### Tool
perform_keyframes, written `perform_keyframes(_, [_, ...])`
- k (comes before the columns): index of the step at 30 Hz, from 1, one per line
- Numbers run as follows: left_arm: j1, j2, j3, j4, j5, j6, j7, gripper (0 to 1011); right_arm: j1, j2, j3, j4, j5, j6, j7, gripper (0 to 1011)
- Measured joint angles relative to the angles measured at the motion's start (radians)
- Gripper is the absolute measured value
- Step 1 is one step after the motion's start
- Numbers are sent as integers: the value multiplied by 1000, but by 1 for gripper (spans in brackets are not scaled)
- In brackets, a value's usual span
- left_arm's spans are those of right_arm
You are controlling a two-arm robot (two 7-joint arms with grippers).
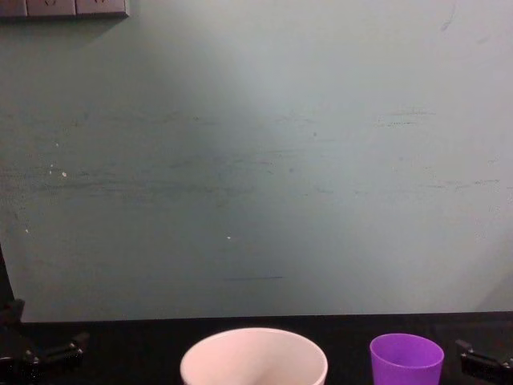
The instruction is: Pick up the cup and pour the mung beans from the cup into the bowl.
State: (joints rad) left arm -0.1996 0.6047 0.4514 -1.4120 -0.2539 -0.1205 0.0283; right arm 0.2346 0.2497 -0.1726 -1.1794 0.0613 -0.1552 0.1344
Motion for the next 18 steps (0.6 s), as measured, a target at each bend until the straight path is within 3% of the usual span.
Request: perform_keyframes(18, [0, 0, 0, 0, 0, 0, 0, 1000, 0, 0, 0, 0, 0, 0, 0, 1003])
